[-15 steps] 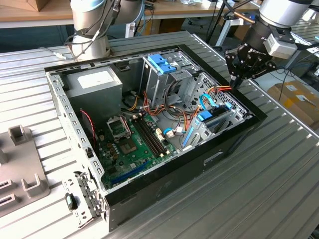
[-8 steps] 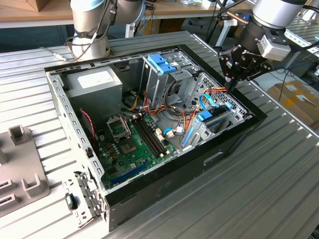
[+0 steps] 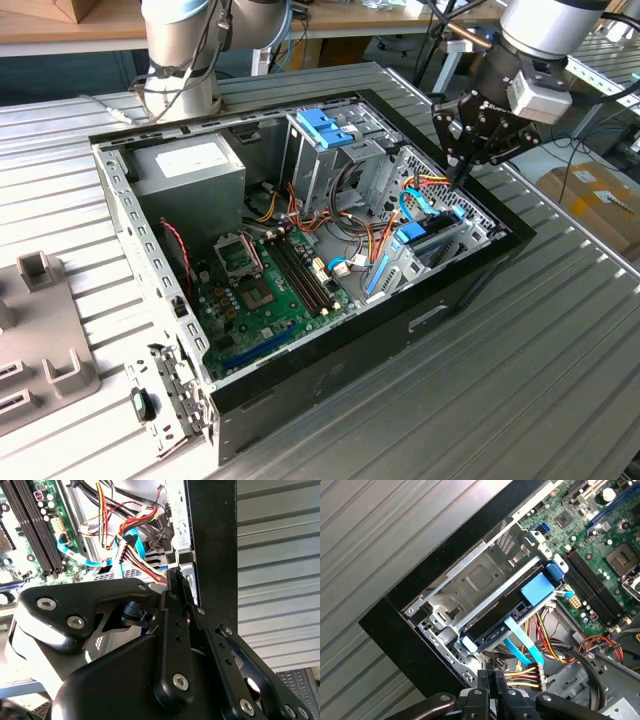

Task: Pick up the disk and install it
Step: 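Insert the second disk wire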

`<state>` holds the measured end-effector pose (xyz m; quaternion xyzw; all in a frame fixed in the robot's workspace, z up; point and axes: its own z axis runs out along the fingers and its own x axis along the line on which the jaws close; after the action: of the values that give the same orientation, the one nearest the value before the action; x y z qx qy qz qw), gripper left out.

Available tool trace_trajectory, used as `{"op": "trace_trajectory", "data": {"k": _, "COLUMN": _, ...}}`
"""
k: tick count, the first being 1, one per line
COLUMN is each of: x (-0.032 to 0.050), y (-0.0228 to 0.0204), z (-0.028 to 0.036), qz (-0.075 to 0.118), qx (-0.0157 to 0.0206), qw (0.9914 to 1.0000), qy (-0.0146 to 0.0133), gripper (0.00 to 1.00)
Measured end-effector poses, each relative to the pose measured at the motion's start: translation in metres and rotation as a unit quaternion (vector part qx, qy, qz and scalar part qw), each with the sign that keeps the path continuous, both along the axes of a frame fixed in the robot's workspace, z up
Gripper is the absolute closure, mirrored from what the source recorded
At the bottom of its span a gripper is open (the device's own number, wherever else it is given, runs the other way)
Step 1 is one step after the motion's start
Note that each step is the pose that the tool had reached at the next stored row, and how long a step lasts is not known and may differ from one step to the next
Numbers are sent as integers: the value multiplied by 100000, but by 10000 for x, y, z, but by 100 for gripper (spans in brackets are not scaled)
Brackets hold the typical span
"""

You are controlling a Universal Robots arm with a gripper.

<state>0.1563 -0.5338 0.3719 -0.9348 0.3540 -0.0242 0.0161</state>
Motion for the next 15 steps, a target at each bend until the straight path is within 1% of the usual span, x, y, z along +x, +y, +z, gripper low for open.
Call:
{"op": "trace_trajectory", "data": {"k": 1, "x": 0, "y": 0, "z": -2, "qz": -1316, "qx": -2, "qw": 99991, "qy": 1, "gripper": 84}}
{"op": "trace_trajectory", "data": {"k": 3, "x": 0, "y": 0, "z": -3, "qz": -2587, "qx": -4, "qw": 99967, "qy": 0, "gripper": 84}}
{"op": "trace_trajectory", "data": {"k": 4, "x": 0, "y": 0, "z": -3, "qz": -3473, "qx": -4, "qw": 99940, "qy": 0, "gripper": 84}}
{"op": "trace_trajectory", "data": {"k": 9, "x": 0, "y": 0, "z": -5, "qz": -3715, "qx": -4, "qw": 99931, "qy": 1, "gripper": 84}}
{"op": "trace_trajectory", "data": {"k": 11, "x": 0, "y": 0, "z": -14, "qz": -6170, "qx": -10, "qw": 99809, "qy": 1, "gripper": 84}}
{"op": "trace_trajectory", "data": {"k": 13, "x": 0, "y": 0, "z": -26, "qz": -9324, "qx": -5, "qw": 99564, "qy": 1, "gripper": 84}}
{"op": "trace_trajectory", "data": {"k": 14, "x": 0, "y": 0, "z": -29, "qz": -10157, "qx": -2, "qw": 99483, "qy": 0, "gripper": 84}}
{"op": "trace_trajectory", "data": {"k": 15, "x": 0, "y": 0, "z": -33, "qz": -11147, "qx": -3, "qw": 99377, "qy": -1, "gripper": 84}}
